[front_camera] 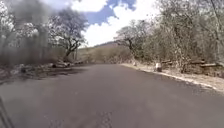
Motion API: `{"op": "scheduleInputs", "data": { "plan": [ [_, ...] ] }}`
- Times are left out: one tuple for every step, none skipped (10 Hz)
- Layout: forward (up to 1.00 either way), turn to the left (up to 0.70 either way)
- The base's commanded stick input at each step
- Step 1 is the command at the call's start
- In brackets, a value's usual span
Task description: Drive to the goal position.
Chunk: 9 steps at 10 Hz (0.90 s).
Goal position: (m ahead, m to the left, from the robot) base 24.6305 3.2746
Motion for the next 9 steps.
{"op": "scheduleInputs", "data": {
  "plan": [
    [0.70,0.00],
    [0.70,0.00],
    [0.70,0.00],
    [0.70,0.00],
    [0.70,0.00],
    [0.70,0.00],
    [0.70,0.00],
    [0.70,0.00],
    [0.70,0.00]
  ]
}}
